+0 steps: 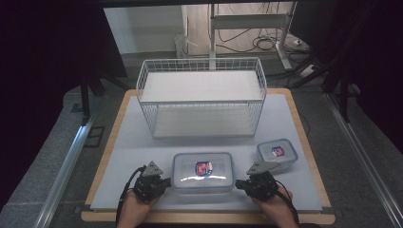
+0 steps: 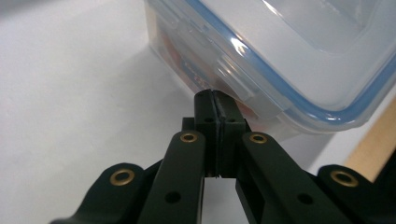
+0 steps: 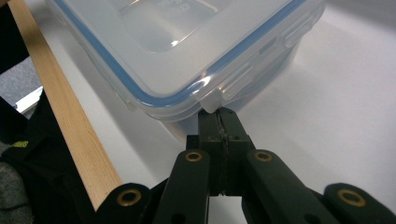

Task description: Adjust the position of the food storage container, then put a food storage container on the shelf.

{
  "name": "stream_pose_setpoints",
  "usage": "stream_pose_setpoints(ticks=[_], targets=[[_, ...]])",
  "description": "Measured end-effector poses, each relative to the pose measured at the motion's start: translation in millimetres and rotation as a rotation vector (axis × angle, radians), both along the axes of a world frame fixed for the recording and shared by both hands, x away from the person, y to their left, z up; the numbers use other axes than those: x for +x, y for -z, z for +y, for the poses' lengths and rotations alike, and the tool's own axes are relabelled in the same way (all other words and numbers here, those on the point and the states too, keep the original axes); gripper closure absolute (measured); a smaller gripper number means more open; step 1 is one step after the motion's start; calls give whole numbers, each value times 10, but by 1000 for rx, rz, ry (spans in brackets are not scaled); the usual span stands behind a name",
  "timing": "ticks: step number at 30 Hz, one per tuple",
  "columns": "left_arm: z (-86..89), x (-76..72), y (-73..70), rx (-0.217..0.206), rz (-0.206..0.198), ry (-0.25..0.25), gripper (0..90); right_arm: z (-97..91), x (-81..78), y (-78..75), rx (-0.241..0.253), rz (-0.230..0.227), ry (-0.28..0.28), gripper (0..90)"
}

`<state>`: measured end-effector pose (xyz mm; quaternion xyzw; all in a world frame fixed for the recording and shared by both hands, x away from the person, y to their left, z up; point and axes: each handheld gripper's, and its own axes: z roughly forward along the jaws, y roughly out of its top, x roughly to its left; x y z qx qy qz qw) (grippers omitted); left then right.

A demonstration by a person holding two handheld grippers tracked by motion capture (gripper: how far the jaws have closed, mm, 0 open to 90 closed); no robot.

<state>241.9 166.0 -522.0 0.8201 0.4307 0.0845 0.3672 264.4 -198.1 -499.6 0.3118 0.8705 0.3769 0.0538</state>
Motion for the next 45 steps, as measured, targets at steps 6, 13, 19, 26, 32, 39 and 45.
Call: stream_pose_setpoints(ticks=[6, 13, 19, 26, 32, 39, 45], targets=[[4, 92, 6, -11, 0, -8, 880, -5, 36, 4, -7, -8, 0, 897], [176, -53, -107, 10, -66, -37, 669, -107, 21, -65, -33, -39, -7, 833], [346, -240, -66, 44, -134, -35, 403, -251, 22, -100, -37, -83, 34, 599], [381, -368, -21, -2, -173, -17, 193, -318, -48, -63, -15, -113, 58, 376], [351, -354, -3, 40, -130, -17, 122, -390, -54, -17, 15, -108, 78, 270], [367, -350, -2, 28, -131, -12, 77, -379, -46, 15, 20, -104, 72, 227], [380, -318, 43, 24, -148, -21, 68, -380, -33, 5, 35, -108, 78, 213]])
